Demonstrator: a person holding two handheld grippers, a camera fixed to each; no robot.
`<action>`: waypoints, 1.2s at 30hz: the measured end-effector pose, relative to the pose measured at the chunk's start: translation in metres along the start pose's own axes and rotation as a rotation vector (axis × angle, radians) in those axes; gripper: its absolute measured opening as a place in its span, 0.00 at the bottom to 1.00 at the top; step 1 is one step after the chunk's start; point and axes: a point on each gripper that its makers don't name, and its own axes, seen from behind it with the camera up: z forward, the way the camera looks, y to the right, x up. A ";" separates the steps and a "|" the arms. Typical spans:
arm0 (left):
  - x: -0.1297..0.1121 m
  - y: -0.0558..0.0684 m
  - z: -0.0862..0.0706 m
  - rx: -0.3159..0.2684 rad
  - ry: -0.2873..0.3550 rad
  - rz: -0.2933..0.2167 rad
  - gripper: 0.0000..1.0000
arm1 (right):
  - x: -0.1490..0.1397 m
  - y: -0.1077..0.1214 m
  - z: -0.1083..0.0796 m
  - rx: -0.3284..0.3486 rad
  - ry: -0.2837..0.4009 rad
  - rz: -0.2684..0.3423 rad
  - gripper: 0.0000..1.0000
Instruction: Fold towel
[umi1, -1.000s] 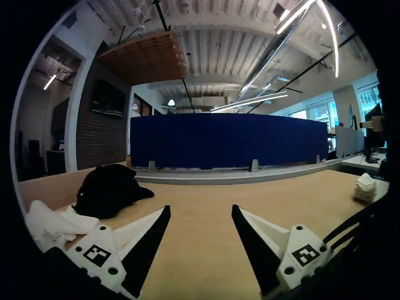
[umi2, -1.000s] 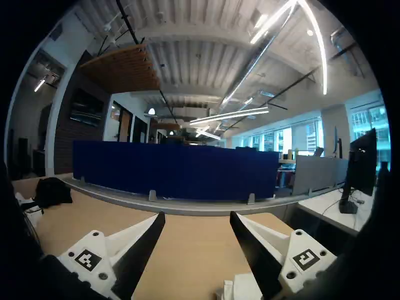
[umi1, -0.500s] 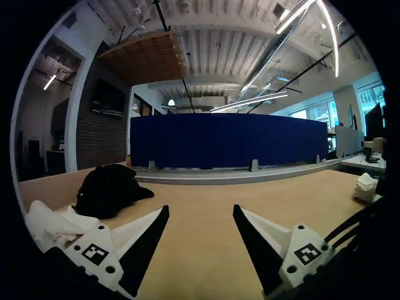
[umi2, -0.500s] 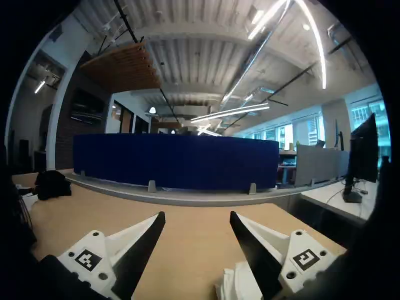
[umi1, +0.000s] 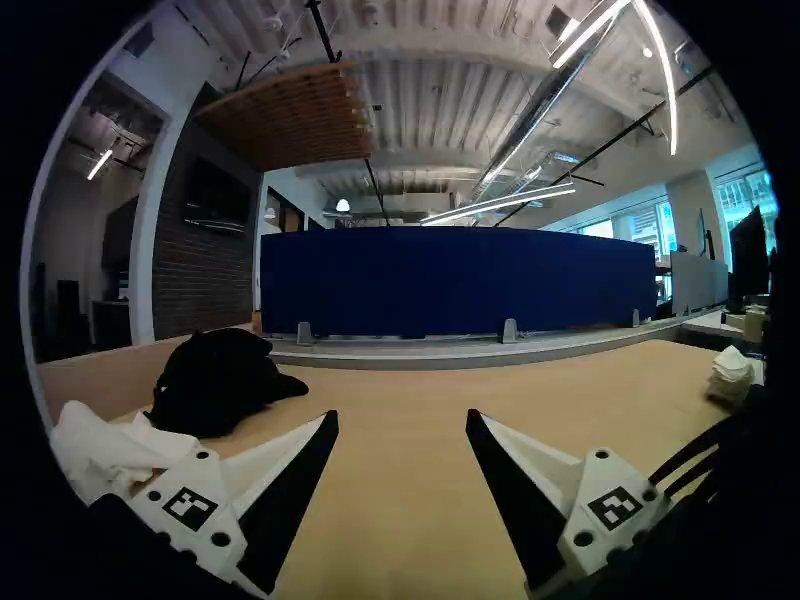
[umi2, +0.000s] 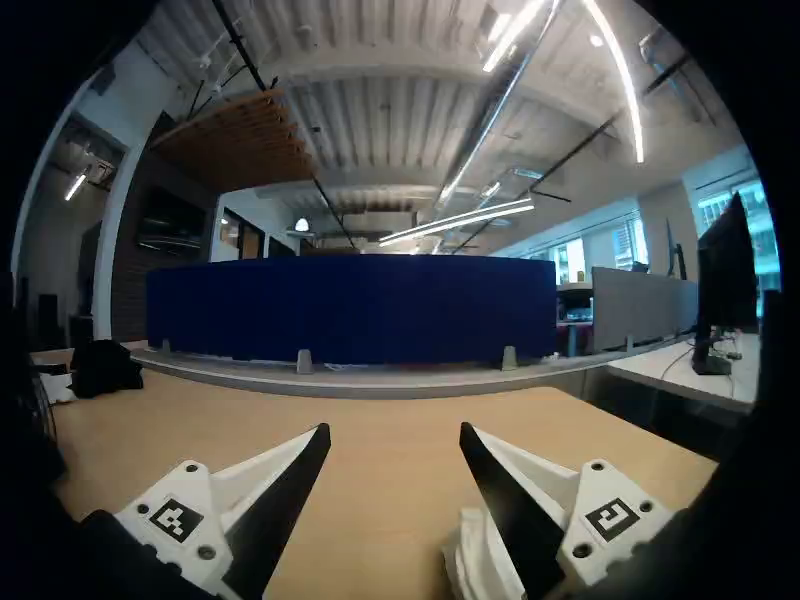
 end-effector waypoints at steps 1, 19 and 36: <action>0.000 0.000 0.000 0.000 0.000 0.000 0.95 | -0.002 0.000 -0.001 0.000 0.001 0.003 1.00; 0.000 0.000 0.001 0.000 0.000 0.001 0.95 | -0.029 0.000 -0.006 -0.002 -0.023 -0.002 1.00; 0.000 0.000 0.000 0.000 0.000 0.000 0.95 | -0.030 -0.003 -0.006 0.001 -0.020 -0.006 1.00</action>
